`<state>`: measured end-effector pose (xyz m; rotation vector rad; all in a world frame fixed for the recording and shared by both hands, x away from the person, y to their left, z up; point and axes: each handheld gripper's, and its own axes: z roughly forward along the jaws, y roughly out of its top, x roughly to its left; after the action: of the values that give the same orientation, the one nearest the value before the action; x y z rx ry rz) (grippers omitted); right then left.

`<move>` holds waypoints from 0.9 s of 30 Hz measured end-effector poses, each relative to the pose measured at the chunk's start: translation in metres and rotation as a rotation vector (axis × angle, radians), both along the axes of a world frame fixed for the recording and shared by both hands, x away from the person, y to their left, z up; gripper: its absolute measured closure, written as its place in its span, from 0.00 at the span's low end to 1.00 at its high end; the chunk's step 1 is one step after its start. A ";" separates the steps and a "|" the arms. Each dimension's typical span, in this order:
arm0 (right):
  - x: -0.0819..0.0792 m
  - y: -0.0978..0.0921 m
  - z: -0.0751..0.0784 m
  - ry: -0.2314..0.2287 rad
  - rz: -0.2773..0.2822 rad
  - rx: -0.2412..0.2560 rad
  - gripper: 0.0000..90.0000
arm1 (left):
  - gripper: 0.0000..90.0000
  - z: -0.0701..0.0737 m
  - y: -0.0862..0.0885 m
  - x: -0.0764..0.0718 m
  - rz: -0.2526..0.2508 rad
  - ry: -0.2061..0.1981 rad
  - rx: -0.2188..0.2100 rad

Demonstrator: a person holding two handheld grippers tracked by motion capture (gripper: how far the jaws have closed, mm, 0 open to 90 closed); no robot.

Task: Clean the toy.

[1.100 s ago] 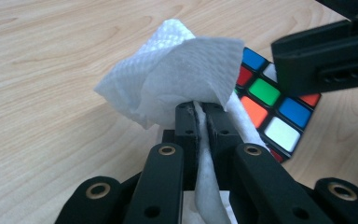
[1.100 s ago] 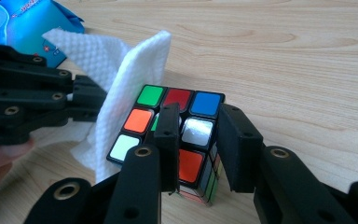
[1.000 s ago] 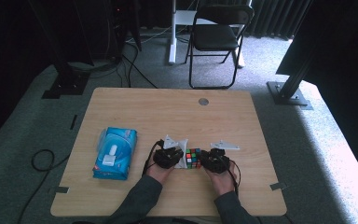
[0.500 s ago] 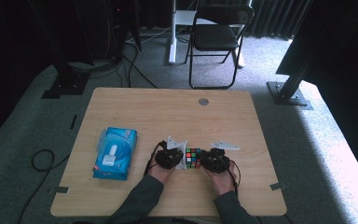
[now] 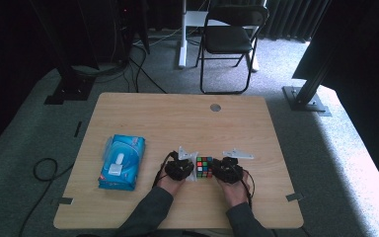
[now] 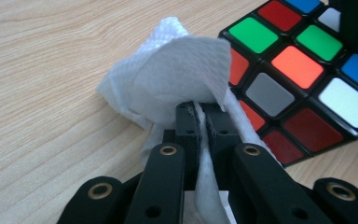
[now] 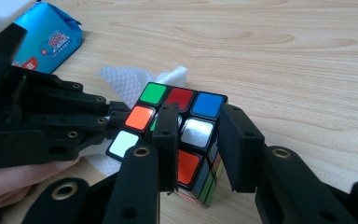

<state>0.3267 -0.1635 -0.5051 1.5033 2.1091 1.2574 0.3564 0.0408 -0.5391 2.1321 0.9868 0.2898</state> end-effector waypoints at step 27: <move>-0.001 0.001 0.000 0.002 -0.014 -0.005 0.77 | 0.96 0.025 0.007 -0.018 -0.035 -0.060 -0.080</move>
<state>0.3260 -0.1621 -0.5047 1.5147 2.0979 1.2460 0.3381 0.0479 -0.5137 2.0545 0.9111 0.2911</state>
